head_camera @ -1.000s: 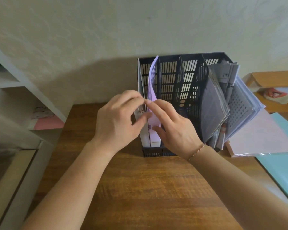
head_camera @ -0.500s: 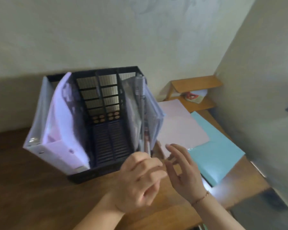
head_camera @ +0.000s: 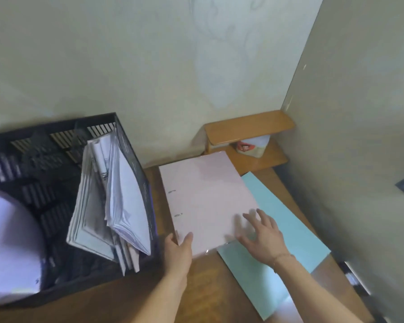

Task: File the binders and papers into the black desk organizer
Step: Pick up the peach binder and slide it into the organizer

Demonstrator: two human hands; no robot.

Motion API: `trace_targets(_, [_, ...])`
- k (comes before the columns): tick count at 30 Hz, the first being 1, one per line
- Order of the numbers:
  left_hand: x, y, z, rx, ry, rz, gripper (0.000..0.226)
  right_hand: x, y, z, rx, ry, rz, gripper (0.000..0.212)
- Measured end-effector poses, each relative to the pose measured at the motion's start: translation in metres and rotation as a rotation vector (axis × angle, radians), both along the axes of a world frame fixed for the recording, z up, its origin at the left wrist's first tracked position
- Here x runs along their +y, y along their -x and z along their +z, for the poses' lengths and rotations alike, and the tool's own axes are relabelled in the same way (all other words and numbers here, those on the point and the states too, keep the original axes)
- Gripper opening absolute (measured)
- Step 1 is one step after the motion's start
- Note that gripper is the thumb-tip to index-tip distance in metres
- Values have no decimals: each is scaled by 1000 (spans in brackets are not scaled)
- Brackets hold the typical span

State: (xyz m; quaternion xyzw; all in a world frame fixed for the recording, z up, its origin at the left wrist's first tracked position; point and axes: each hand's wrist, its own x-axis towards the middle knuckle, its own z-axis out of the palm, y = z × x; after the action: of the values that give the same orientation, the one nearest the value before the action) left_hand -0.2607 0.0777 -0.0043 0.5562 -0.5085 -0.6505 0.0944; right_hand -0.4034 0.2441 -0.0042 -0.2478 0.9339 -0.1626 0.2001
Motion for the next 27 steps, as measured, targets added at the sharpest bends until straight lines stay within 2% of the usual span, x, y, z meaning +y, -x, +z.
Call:
trace_targets(2, [-9, 7, -6, -17, -129, 56, 47, -10, 11, -11, -29, -62, 19, 52])
trace_targets(5, [-13, 12, -3, -27, -217, 5, 21, -13, 12, -20, 50, -98, 11, 49])
trace_targets(6, [-13, 13, -2, -23, -232, -8, 20, -11, 11, -23, 68, -102, 17, 51])
trace_targets(12, [-2, 7, 5, 64, -259, -67, 31, 1, 14, -19, 34, -146, 79, 57])
trace_targets(14, [8, 2, 12, 43, -178, -113, 29, 1, 12, -7, 54, -178, 55, 57])
trace_targets(16, [19, -3, 21, 53, -47, -140, 27, -5, 4, 14, 116, -122, 3, 58])
trace_targets(18, [32, -10, 33, 73, 124, -169, 25, -21, -11, 46, 164, 105, -19, 58])
trace_targets(20, [45, -22, 48, 120, 281, -224, 19, -42, -32, 85, 96, 350, -26, 64])
trace_targets(22, [59, -40, 58, 202, 361, -313, 21, -59, -58, 117, 32, 469, -27, 76])
trace_targets(24, [68, -62, 67, 288, 375, -397, 21, -66, -88, 142, 141, 443, -50, 85])
trace_targets(27, [70, -91, 74, 283, 519, -452, 25, -60, -130, 171, 353, 364, -177, 91])
